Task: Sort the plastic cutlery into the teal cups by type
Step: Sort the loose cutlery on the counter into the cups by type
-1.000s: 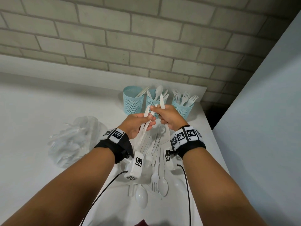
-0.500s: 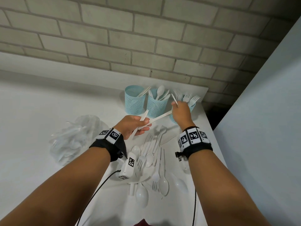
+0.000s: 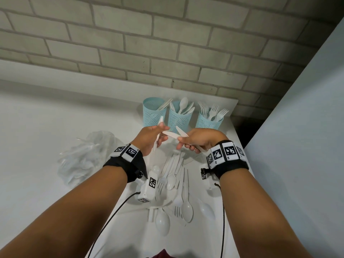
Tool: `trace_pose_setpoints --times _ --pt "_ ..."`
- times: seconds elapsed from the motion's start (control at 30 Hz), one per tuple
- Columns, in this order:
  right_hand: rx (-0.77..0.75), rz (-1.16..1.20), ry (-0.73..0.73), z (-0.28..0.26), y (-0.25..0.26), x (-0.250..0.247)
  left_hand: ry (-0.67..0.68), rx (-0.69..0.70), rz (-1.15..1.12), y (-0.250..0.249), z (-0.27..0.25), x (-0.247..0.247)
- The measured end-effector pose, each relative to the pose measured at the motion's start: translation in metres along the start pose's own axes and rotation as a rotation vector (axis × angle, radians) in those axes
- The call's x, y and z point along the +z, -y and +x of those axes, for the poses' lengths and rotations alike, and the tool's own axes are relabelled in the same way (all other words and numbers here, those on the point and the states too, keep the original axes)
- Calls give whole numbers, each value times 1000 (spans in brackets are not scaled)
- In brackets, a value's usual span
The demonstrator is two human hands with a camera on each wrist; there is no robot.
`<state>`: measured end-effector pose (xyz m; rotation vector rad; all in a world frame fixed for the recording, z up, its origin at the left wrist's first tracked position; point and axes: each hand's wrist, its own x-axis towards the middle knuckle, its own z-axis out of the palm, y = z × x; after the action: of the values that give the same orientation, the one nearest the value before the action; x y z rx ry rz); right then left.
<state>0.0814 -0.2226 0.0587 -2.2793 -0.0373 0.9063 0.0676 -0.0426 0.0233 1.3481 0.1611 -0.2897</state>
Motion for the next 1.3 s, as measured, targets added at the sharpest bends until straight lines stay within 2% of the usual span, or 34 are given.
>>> trace_pose_setpoints --times 0.13,0.23,0.33,0.43,0.53,0.7,0.77,0.83,0.9,1.03,1.13,1.2,1.3 --pt "-63 243 -46 2 -5 3 -94 34 -336 -2 4 -5" --pt "-77 374 -19 4 -6 11 -130 72 -450 -5 4 -3" --pt "-55 340 43 7 -9 20 -141 80 -546 -6 4 -1" --pt "-50 308 33 9 -12 25 -150 97 -599 -6 6 -2" --pt "-78 446 -77 12 -18 24 -166 97 -561 -4 7 -8" --pt "-133 702 -413 15 -21 12 -215 22 -382 7 9 -16" --pt "-191 847 -530 18 -18 10 -184 -25 -356 11 8 -16" --pt "-258 998 -585 20 -12 10 -122 -65 -251 14 5 -13" --pt "-299 1061 -586 23 -3 12 -59 -94 -162 18 3 -7" --pt "-358 957 -528 27 13 21 -8 -134 -123 22 3 3" --pt "-409 1049 -514 25 24 19 26 -212 -81 20 2 5" --pt "-454 1088 -507 23 30 18 103 -283 -135 18 2 5" --pt "-512 1076 -488 23 36 20 155 -350 -351 14 3 7"
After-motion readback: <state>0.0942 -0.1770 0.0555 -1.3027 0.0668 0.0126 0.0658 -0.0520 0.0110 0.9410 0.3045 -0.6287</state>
